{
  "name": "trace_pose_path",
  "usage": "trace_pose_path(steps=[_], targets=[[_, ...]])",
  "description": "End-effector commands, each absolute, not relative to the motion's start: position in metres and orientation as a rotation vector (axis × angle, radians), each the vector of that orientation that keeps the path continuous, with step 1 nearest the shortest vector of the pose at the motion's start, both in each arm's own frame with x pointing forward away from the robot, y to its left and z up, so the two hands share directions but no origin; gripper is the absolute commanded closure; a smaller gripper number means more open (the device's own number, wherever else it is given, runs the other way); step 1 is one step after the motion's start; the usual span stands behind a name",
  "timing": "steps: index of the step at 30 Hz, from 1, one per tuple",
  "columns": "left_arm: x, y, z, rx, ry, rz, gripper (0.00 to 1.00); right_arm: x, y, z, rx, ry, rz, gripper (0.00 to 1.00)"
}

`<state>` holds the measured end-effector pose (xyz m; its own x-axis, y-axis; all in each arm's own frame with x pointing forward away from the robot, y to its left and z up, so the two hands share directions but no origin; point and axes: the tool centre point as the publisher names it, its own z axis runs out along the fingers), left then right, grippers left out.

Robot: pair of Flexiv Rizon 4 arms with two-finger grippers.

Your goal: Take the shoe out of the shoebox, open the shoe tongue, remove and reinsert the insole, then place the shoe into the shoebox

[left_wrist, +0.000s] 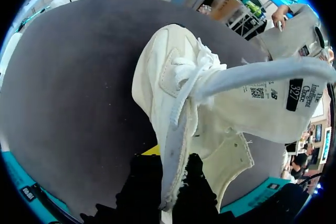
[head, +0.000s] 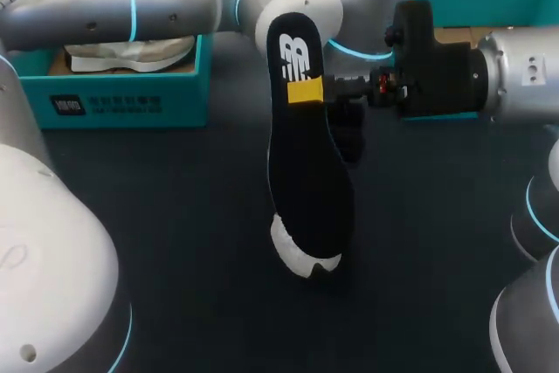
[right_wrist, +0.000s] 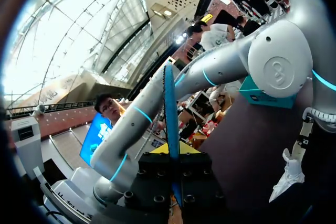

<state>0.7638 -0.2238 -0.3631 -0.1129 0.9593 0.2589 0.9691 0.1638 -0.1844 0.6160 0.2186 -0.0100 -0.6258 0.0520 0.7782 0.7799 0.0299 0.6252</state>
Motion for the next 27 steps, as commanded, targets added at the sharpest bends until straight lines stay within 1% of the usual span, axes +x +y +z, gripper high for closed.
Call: trace_pose_path(steps=[1,18,19,20,21,27], targets=[[0.757,-0.229,-0.366,-1.89,-2.123,-0.117,1.0,0.617,0.223,-0.01,-0.85,-1.744,-1.649,1.0],[0.743,-0.237,-0.39,-1.89,-2.082,-0.152,1.0,0.617,0.223,-0.01,-0.85,-1.744,-1.649,1.0],[0.744,-0.238,-0.389,-1.891,-2.073,-0.15,0.62,0.617,0.223,-0.01,-0.85,-1.744,-1.649,1.0],[0.745,-0.238,-0.386,-1.887,-2.076,-0.141,0.09,0.617,0.223,-0.01,-0.85,-1.744,-1.649,1.0],[0.746,-0.239,-0.383,-1.891,-2.067,-0.118,0.0,0.617,0.223,-0.01,-0.85,-1.744,-1.649,1.0],[0.762,-0.24,-0.351,-1.879,-2.135,0.032,0.0,0.617,0.223,-0.01,-0.85,-1.744,-1.649,1.0]])
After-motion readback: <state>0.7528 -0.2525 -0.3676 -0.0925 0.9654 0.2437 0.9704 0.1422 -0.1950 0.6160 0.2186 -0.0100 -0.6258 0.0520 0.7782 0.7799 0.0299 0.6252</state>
